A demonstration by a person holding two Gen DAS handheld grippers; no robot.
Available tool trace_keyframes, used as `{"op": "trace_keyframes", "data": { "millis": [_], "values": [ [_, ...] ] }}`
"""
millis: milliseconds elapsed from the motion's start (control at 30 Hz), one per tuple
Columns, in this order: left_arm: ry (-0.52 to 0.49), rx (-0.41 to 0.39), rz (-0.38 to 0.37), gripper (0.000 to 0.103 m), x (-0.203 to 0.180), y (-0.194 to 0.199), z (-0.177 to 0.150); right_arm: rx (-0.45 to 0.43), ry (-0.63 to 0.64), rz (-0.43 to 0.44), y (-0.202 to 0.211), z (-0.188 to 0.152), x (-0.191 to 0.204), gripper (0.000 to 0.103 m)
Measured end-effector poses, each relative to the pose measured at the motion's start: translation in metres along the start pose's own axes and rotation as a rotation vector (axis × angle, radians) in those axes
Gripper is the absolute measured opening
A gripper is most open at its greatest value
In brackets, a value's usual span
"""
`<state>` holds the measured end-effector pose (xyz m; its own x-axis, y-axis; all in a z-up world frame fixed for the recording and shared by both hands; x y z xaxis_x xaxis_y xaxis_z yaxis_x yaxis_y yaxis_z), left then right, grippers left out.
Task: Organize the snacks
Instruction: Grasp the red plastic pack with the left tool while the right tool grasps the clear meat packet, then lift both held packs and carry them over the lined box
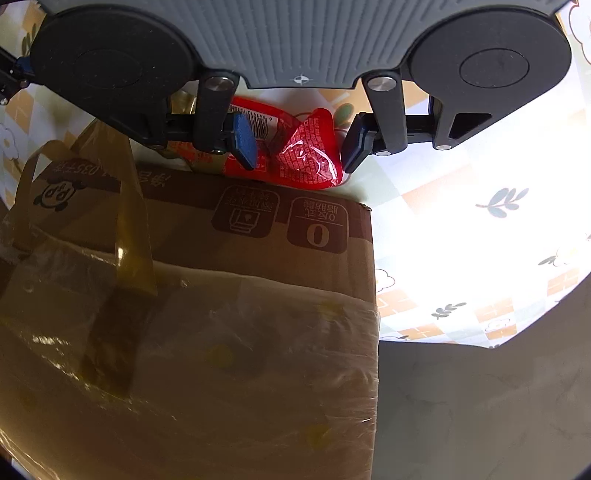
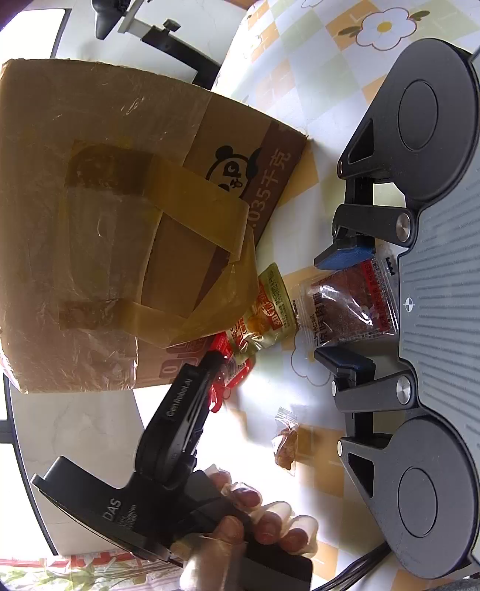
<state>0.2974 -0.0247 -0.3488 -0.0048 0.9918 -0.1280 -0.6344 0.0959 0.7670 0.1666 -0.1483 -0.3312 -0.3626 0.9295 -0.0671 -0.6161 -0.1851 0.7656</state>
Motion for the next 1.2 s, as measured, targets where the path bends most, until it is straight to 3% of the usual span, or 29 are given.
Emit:
{"op": "trace_keyframes", "data": {
  "millis": [33, 133, 333, 467, 833, 1200],
  "values": [
    [-0.007, -0.005, 0.012, 0.045, -0.001, 0.001, -0.002, 0.000, 0.000, 0.001, 0.000, 0.000, 0.000, 0.043],
    [-0.003, -0.014, 0.000, 0.042, 0.000, 0.007, -0.010, 0.001, -0.005, 0.009, -0.001, 0.001, 0.000, 0.044],
    [0.101, 0.013, -0.047, 0.040, 0.019, 0.027, -0.035, 0.001, -0.005, 0.007, -0.001, 0.001, 0.000, 0.044],
    [0.169, -0.026, -0.068, 0.040, 0.035, 0.050, -0.051, 0.001, -0.004, 0.006, 0.000, 0.001, 0.000, 0.044],
    [0.159, -0.087, -0.082, 0.040, 0.032, 0.082, -0.054, 0.000, -0.001, 0.003, 0.001, 0.002, 0.000, 0.043],
    [0.125, -0.172, -0.099, 0.040, 0.033, 0.128, -0.049, -0.017, 0.044, -0.063, 0.013, -0.002, 0.005, 0.042]
  ]
}}
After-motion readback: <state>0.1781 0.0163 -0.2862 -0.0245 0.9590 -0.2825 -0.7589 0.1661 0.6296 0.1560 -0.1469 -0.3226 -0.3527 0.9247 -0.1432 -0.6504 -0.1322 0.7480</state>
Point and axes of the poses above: each gripper's, at about its wrist camera, not at the fingertips, and y roughly against the way its jaws point, x to its left, z to its top, the point moved 10 cm from there along -y, roughly the way its jaws point, and after that the axes turned 10 degrees about x, right-handed, at the moved point
